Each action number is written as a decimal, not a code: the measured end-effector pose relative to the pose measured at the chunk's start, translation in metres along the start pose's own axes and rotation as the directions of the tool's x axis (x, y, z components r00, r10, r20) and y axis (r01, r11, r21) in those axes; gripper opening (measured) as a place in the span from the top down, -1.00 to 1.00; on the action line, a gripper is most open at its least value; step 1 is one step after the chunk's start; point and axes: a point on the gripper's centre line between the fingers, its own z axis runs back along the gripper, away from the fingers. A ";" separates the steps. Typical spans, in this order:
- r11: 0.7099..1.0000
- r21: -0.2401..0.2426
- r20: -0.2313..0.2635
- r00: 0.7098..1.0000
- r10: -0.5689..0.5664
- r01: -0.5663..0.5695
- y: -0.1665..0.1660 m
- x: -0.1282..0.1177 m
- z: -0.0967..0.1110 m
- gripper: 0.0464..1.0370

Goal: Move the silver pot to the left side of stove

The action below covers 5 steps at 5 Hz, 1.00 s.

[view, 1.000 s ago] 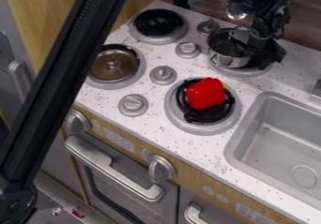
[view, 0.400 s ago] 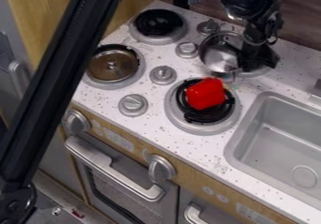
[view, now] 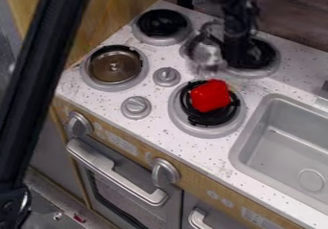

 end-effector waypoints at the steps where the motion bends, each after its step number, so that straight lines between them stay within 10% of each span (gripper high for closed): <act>1: 0.999 -0.005 0.031 0.998 -0.048 0.048 0.018 0.004 0.000 0.95; 5: 0.999 0.053 0.048 0.999 0.009 -0.012 0.115 0.025 -0.031 0.95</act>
